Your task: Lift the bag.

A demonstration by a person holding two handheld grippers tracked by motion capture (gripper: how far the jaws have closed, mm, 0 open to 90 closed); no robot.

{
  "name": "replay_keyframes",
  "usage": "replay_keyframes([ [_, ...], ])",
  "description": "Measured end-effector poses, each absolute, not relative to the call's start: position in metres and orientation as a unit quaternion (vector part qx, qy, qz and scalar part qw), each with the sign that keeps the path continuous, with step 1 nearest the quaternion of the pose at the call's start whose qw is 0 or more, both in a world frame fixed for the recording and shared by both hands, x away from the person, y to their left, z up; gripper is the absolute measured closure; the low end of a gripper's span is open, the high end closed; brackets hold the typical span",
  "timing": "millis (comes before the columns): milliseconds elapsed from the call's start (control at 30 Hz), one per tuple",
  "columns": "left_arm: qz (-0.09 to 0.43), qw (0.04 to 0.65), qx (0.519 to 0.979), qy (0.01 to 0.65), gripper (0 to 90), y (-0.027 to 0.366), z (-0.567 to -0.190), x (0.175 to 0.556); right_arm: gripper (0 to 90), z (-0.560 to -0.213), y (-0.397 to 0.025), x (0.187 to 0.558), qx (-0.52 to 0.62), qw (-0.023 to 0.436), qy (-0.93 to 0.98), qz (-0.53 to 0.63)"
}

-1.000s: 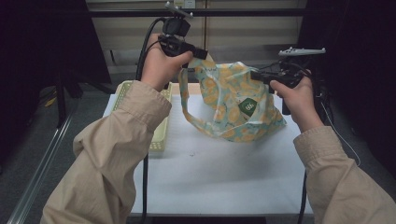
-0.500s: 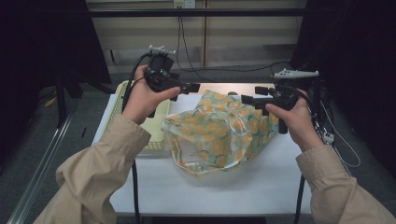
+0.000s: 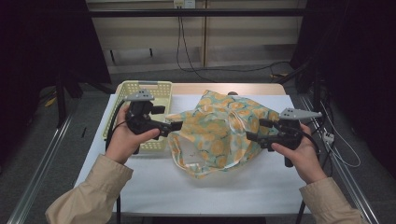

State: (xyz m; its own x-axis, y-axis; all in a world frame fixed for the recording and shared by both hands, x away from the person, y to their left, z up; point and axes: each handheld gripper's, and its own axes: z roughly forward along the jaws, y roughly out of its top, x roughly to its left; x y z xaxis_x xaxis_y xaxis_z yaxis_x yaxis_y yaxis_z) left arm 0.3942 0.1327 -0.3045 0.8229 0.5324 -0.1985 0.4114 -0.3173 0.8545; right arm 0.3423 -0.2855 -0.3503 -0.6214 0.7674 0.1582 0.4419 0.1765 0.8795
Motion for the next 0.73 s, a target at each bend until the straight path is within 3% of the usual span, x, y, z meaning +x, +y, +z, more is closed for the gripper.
replay_keyframes([
  [733,0.081,0.514,0.809,0.272,7.8,0.175,-0.402,0.327,18.6,-0.428,-0.295,0.292,0.407,0.158,0.760,0.481],
])
